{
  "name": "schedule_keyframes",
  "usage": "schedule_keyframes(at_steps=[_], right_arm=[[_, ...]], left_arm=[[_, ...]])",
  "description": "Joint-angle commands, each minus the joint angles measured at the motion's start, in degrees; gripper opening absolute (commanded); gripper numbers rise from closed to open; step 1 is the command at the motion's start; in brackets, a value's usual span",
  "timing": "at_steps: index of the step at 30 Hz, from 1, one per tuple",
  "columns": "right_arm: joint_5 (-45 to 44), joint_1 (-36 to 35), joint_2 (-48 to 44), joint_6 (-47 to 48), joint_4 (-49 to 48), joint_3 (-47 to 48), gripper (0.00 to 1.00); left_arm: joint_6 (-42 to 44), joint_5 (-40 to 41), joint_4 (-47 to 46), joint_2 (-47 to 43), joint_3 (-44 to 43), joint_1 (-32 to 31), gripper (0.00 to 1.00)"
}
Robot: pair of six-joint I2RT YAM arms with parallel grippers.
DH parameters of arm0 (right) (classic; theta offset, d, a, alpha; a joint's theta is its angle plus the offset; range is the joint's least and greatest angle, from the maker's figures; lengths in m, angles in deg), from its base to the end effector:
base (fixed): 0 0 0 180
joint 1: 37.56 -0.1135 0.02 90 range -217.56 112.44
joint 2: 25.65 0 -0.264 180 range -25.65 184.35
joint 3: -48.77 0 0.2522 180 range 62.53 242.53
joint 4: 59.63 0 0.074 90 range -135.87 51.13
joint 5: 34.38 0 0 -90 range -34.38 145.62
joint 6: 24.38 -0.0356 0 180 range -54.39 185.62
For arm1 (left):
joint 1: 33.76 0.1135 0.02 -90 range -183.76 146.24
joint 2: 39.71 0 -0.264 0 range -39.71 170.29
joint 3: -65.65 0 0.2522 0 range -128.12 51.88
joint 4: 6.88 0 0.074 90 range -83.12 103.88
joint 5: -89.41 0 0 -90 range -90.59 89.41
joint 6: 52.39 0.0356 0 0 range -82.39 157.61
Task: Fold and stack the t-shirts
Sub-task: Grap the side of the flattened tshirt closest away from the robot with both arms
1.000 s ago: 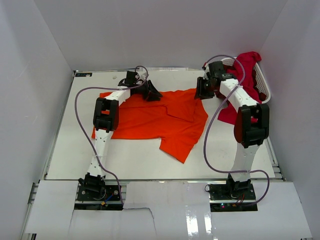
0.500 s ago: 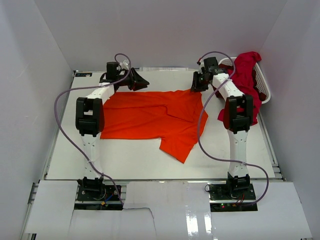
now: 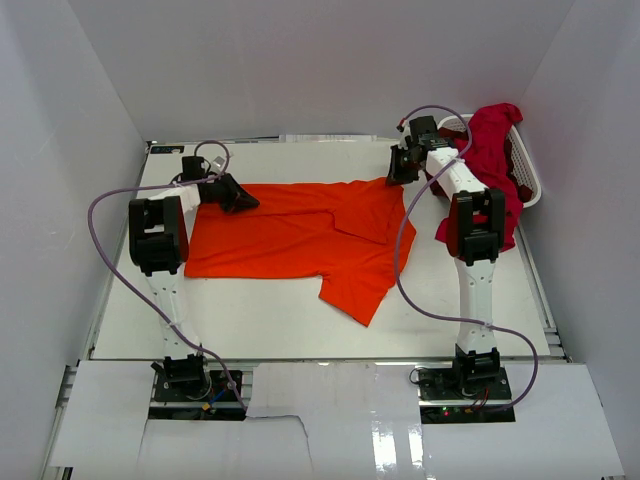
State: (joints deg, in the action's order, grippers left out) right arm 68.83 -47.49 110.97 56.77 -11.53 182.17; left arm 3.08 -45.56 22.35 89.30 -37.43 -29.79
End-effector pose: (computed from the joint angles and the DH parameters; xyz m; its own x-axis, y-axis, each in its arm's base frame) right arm 0.5222 0.0997 0.1958 -0.8073 0.0107 -0.5901 -0.1866 0.9439 0.2724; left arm 0.4703 0.0074 0.1270 -0.8751 -0.4627 -0.1418 -0.1726 0.5723 -0.8017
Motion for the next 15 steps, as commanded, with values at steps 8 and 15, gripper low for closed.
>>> schedule_keyframes(at_steps=[8,15], right_arm=[[-1.61,3.78,2.43,-0.21,-0.16,-0.45,0.16],[-3.54,4.22,4.53,0.31,0.90,0.60,0.18]], left_arm=[[3.14,3.48,1.67,0.19,-4.11,0.60,0.23],[4.11,5.51,3.17,2.82,-6.57,0.60,0.23]])
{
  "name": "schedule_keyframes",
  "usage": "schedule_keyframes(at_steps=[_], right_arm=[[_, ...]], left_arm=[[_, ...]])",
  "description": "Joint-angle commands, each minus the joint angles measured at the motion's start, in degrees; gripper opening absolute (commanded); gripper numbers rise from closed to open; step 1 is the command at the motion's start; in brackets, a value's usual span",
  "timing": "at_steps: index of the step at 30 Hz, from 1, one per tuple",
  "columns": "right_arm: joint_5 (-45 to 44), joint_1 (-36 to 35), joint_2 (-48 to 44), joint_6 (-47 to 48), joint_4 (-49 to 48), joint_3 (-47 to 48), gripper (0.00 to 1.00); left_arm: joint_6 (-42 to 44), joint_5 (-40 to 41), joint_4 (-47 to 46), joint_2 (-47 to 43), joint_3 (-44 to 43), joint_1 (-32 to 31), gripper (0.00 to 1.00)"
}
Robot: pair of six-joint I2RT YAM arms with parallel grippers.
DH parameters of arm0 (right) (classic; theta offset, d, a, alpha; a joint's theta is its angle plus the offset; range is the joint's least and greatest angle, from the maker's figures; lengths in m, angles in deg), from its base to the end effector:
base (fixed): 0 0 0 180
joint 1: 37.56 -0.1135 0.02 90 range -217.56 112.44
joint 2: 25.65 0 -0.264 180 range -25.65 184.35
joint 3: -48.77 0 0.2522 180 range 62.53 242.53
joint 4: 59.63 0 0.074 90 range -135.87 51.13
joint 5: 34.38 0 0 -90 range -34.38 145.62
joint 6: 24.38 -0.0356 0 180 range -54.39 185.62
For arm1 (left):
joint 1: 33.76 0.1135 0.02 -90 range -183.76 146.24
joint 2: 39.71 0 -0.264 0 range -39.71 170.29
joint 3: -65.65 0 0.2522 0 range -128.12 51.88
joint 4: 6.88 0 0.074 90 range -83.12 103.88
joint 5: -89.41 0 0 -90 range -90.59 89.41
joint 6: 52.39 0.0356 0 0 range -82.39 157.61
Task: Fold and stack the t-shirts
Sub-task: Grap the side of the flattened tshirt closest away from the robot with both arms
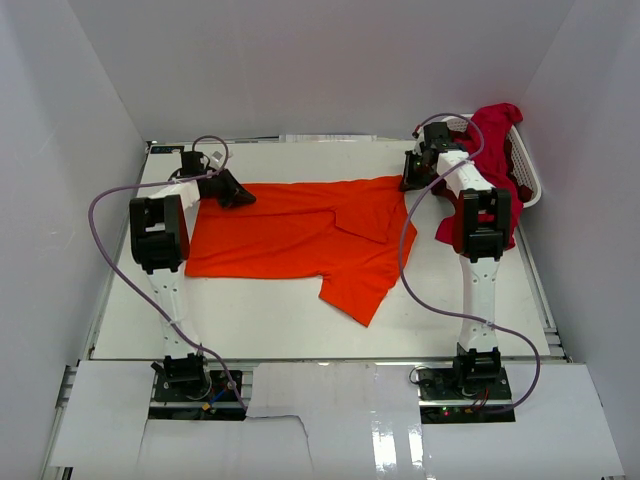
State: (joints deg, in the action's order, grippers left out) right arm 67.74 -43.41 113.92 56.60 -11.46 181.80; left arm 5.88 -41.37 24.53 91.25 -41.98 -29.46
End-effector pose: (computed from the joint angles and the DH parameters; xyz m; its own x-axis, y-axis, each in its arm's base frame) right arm 0.5308 0.0619 0.1672 -0.8365 0.0684 -0.5437 -0.0903 0.9614 0.2598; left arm 0.4833 0.0130 0.1306 -0.8604 -0.4641 -0.2105 -0.1567 0.6341 -0.7572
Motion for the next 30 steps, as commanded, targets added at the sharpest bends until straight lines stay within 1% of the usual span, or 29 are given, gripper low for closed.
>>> schedule_keyframes(at_steps=[1,7,13,17,20,21,24,26,27,29,30], right_arm=[[-2.63,0.13,1.67,0.58,0.92,1.15,0.18],[-2.01,0.75,3.69,0.40,0.48,4.39,0.19],[-0.87,1.19,6.50,0.31,-0.66,8.00,0.20],[-0.08,1.71,7.03,0.23,-2.15,8.18,0.20],[0.62,1.98,6.60,0.40,-3.91,8.00,0.22],[0.97,2.07,6.16,0.49,-4.52,7.31,0.25],[1.42,2.16,2.21,0.75,-8.56,3.54,0.29],[0.98,2.16,-1.29,0.49,-11.90,2.38,0.32],[1.15,2.24,-2.19,0.49,-12.35,3.68,0.35],[1.94,2.16,-4.20,0.84,-11.92,6.49,0.37],[2.20,2.16,-5.00,1.45,-11.48,7.73,0.38]], left_arm=[[1.32,1.31,1.24,1.32,-2.37,0.36,0.23],[1.49,2.71,2.47,4.39,-5.18,0.63,0.23],[1.67,3.51,5.55,9.57,-13.26,0.98,0.23],[1.23,3.51,6.78,12.56,-17.83,1.15,0.23],[0.61,2.37,7.22,14.24,-20.30,1.07,0.23],[0.18,2.02,7.14,14.41,-20.74,1.07,0.23],[-0.88,0.79,5.04,12.31,-20.40,1.07,0.23],[-1.50,1.13,4.24,8.89,-20.83,1.15,0.27],[-1.50,1.92,4.41,7.75,-21.70,1.15,0.28],[-1.85,2.28,4.59,4.33,-25.21,1.68,0.31],[-1.76,2.45,5.54,3.18,-26.53,1.86,0.35]])
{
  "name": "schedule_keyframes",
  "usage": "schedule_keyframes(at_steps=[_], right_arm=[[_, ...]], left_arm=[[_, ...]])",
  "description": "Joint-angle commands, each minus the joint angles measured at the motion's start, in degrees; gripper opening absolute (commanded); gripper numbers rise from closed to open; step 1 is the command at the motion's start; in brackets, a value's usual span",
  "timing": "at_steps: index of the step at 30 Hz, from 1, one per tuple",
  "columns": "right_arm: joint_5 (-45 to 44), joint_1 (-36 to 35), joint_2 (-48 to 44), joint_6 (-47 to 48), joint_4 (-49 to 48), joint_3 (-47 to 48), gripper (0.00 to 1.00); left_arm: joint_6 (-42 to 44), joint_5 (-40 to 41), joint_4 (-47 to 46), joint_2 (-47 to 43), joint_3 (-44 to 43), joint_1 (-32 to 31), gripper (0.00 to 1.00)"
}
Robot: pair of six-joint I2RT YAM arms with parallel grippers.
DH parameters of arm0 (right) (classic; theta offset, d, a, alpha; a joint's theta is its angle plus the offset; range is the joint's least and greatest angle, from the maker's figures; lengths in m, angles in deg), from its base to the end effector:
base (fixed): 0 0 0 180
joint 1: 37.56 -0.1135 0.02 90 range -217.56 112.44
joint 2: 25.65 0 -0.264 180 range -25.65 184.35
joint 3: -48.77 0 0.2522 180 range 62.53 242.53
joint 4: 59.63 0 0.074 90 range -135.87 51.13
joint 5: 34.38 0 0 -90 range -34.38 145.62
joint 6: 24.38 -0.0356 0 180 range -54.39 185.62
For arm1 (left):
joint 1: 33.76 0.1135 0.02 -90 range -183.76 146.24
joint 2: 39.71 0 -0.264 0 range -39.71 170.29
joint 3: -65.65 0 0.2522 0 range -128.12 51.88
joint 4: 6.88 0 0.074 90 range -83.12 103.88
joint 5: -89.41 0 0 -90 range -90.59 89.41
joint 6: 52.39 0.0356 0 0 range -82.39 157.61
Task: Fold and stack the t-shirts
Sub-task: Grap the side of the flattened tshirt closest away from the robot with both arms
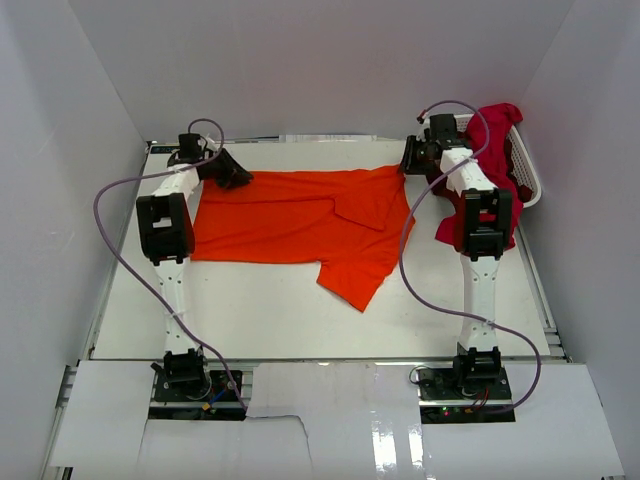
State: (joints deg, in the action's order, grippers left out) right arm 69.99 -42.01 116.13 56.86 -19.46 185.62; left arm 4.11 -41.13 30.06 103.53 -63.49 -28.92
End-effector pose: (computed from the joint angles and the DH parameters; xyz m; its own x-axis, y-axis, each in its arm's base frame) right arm 0.5529 0.0519 0.1783 -0.7360 0.0907 -0.6709 -0.1394 0.9495 0.2812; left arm 0.5397 0.0225 0.1315 -0.8355 -0.4917 -0.2454 -0.1415 0.6240 -0.7685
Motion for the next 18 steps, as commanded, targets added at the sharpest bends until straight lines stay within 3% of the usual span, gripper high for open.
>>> schedule_keyframes(at_steps=[1,3,5,10,15,18], right_arm=[[0.39,0.76,-8.17,1.63,-3.30,5.13,0.39],[0.22,0.76,-12.91,2.94,-4.26,3.75,0.41],[0.22,0.76,-19.21,3.83,-6.97,-1.86,0.43],[0.05,-1.52,-35.30,8.47,-10.07,-15.40,0.47],[-6.89,-10.74,-47.98,16.04,-9.11,-31.40,0.50],[-11.55,-16.81,-54.05,17.19,-7.52,-38.87,0.50]], left_arm=[[0.36,2.39,0.28,-10.42,-6.08,1.75,0.38],[1.06,3.52,0.29,-15.41,-6.53,2.10,0.48],[3.17,5.19,0.37,-21.29,-4.35,2.36,0.52],[6.42,10.11,0.02,-34.41,7.94,2.45,0.49],[6.96,13.11,-2.69,-47.94,32.80,4.11,0.42],[3.80,9.43,-8.84,-56.03,48.32,7.44,0.39]])
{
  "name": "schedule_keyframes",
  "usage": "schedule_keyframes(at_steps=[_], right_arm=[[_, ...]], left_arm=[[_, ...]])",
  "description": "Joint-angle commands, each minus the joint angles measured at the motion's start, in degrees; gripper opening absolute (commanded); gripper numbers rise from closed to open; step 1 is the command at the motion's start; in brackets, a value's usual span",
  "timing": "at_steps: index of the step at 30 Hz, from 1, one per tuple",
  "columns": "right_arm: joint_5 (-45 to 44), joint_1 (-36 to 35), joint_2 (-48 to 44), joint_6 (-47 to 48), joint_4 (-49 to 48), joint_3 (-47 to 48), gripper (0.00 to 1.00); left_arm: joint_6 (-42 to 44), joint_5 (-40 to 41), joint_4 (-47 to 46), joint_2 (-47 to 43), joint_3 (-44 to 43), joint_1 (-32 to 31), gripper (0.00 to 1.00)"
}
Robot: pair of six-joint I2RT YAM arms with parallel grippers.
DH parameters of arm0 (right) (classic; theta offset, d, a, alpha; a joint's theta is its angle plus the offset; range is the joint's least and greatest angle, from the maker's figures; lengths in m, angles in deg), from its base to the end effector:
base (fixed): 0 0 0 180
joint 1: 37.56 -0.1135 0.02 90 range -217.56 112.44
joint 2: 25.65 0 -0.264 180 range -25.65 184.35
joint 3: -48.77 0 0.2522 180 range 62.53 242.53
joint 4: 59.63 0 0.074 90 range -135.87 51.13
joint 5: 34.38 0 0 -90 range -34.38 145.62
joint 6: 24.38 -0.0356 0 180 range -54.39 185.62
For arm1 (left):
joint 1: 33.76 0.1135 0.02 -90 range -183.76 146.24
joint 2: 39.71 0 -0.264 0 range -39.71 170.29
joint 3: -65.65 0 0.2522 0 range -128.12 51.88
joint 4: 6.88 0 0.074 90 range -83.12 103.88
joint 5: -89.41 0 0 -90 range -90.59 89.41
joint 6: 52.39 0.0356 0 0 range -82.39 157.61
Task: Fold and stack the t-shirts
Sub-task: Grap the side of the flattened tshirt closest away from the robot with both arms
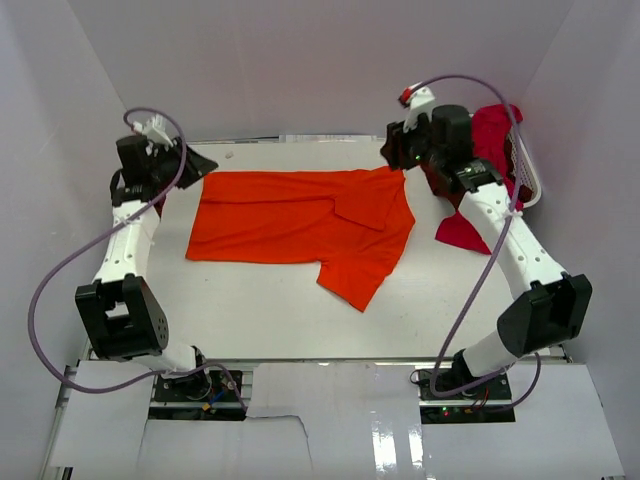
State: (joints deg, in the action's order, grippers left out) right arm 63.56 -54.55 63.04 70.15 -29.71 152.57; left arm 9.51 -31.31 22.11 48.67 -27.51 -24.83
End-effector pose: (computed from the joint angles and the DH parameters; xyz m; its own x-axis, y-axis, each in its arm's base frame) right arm 0.3458 0.1108 0.4152 -0.2108 -0.1462 -0.9665 -0.4351 0.8994 -0.0412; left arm 0.3577 0.0378 0.3555 -0.5113 -0.4902 -0.7059 0.0975 0.7830 -0.6144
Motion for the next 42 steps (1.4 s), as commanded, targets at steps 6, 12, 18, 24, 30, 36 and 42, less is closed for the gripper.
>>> schedule_keyframes(at_steps=[6,12,18,24,30,36,42], right_arm=[[-7.77,-11.57,-15.35,0.92,3.79,-21.20,0.50],[-11.97,-17.10,-23.72,-2.33,9.93,-30.86,0.53],[-16.46,-26.15,-28.20,-9.00,11.96,-39.66,0.53],[-17.00,-31.69,-30.77,-13.58,12.22,-47.67,0.54],[-23.66,-41.35,-26.30,-18.42,16.79,-46.89,0.64],[-25.96,-45.14,-20.67,-21.41,15.83,-46.71,0.65],[-27.02,-46.46,-13.28,-21.50,11.44,-46.18,0.64]], left_arm=[[-6.71,-4.01,-7.58,-14.45,32.08,7.86,0.48],[-8.37,-0.03,-3.71,-20.44,37.47,10.23,0.55],[-13.21,-6.46,-6.17,-19.56,42.74,14.97,0.58],[-15.23,-6.28,-7.84,-19.04,45.91,18.84,0.60],[-18.31,-8.83,-7.84,-13.68,46.00,22.45,0.61],[-18.66,-7.78,-8.63,-13.32,46.00,23.68,0.65],[-19.80,-9.35,-10.56,-10.42,45.47,25.35,0.66]])
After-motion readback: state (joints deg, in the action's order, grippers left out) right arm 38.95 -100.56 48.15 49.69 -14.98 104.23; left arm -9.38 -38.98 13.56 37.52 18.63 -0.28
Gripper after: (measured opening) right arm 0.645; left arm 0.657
